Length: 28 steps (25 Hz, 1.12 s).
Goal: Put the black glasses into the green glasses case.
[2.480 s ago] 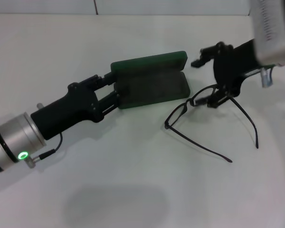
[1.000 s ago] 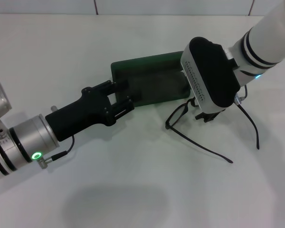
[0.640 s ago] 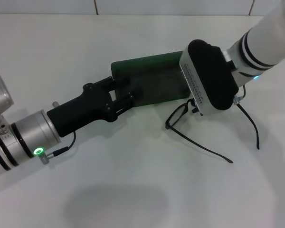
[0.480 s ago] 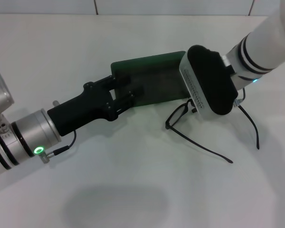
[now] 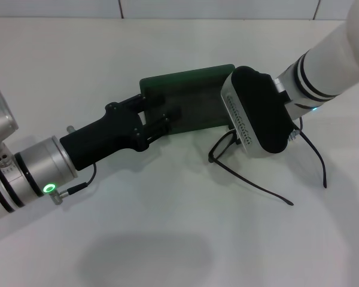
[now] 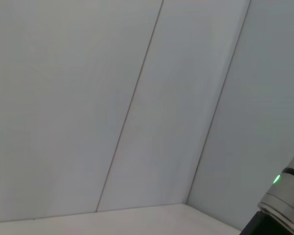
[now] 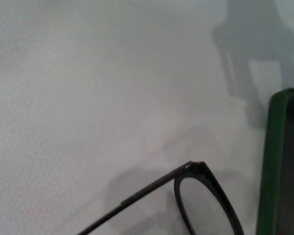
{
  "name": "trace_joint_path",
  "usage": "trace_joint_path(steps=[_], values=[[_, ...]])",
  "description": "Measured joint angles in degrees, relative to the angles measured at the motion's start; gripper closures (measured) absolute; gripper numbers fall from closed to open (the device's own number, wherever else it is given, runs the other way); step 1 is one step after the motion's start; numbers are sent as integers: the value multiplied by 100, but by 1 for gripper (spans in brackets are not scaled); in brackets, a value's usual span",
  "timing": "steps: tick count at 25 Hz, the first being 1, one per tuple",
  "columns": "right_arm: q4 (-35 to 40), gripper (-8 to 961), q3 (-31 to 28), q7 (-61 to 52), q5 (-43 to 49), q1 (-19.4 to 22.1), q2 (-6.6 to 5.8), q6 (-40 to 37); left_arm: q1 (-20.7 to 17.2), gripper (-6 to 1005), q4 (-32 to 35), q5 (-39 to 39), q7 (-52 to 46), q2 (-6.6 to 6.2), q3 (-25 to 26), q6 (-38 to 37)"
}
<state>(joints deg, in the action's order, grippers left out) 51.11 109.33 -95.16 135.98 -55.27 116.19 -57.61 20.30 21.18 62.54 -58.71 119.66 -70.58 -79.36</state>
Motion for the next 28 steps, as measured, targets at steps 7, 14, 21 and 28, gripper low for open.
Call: trace_joint_path(steps=[7,14,21,28], values=[[-72,695,-36,-14,-48,1,3,4,-7,478,0,4,0,5,0,0],[127,754,-317,-98,0,124,7,-92,-9,478,0,10,0,0,0,-2],[1043,808,-1382,68,-132,828,-19,-767,-24,479,9,17,0,-4,-30,-59],[1881,831,-1793,125,-1223,2171,-17,-228,-68,478,44,42,0,-71,-17,-683]])
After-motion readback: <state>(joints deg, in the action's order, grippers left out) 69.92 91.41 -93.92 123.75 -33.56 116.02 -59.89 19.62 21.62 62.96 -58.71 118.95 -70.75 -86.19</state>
